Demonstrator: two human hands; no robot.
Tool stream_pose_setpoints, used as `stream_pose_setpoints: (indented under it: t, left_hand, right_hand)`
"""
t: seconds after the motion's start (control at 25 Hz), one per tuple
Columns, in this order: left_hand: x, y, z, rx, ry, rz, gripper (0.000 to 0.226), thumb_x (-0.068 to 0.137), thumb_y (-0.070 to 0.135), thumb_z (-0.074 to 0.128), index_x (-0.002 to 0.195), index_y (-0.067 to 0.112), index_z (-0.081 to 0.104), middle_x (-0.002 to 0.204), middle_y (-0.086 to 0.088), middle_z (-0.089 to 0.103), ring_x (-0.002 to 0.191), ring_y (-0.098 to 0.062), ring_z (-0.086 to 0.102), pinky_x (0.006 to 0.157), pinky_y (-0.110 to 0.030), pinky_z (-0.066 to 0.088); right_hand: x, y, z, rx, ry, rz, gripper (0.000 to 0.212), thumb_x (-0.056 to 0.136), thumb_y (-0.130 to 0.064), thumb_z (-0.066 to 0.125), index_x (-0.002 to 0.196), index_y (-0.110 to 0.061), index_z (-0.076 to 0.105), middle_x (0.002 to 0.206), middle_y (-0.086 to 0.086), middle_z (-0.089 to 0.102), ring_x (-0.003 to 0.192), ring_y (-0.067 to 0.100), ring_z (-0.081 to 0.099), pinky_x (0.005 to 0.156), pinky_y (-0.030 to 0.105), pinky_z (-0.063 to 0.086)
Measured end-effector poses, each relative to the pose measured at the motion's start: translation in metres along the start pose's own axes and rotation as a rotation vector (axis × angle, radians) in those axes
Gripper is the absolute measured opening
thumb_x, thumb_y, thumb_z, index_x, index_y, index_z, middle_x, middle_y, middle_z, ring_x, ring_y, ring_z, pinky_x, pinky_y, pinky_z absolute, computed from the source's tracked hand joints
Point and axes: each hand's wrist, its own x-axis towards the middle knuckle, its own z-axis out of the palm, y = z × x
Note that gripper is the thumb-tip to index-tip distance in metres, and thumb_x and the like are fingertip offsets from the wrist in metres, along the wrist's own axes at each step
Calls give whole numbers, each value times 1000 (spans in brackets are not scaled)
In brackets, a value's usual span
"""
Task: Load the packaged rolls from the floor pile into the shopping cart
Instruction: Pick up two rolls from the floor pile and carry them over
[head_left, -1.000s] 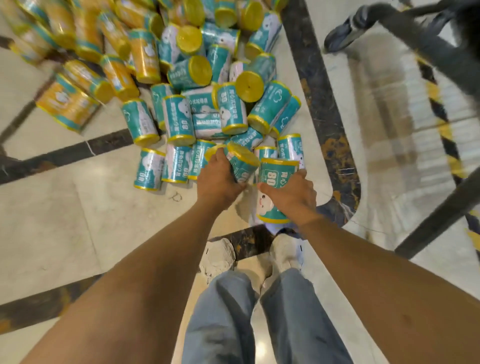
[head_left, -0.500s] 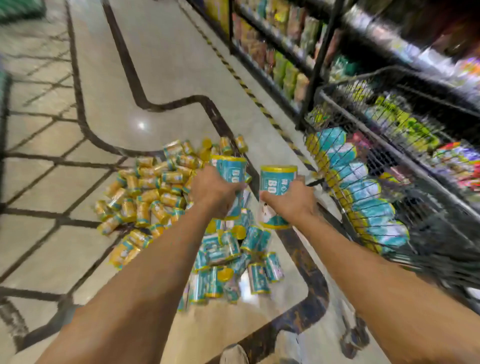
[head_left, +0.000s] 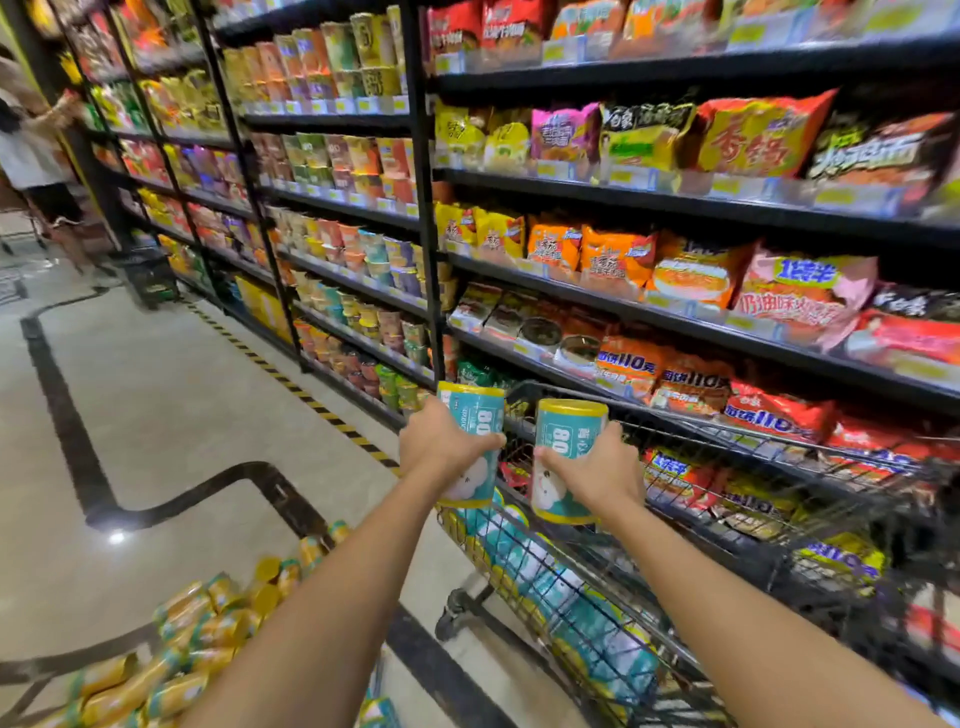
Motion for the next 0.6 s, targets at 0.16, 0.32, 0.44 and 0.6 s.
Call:
stream_pose_setpoints:
  t: [0.16, 0.32, 0.44, 0.6]
  left_hand:
    - [16, 70, 62, 69, -128, 86, 78, 66, 59, 76, 116, 6, 49, 114, -10, 60, 107, -31, 58, 79, -35, 48]
    - [18, 119, 128, 141, -298, 175, 80, 67, 62, 74, 116, 4, 48, 111, -12, 60, 100, -30, 60, 68, -33, 44]
    - [16, 123, 183, 203, -406, 215, 82, 67, 61, 74, 119, 5, 45, 116, -12, 58, 106, -30, 58, 75, -34, 46]
    - [11, 106, 261, 356, -609, 214, 88, 63, 65, 75, 118, 1, 51, 112, -13, 63, 98, -26, 63, 75, -37, 52]
  right_hand:
    - [46, 52, -44, -23, 56, 105, 77, 67, -63, 74, 112, -9, 43, 109, 10, 62, 98, 30, 61, 74, 35, 51]
    - [74, 113, -68, -46, 116, 264, 83, 67, -63, 73, 120, -7, 44, 116, 10, 59, 106, 29, 58, 82, 39, 52]
    - [81, 158, -60, -23, 107, 396, 87, 63, -63, 75, 125, -8, 47, 122, 12, 58, 111, 30, 58, 88, 40, 51]
    - [77, 210, -35, -44, -2, 610, 86, 66, -67, 72, 122, -6, 48, 123, 12, 58, 112, 30, 58, 82, 34, 49]
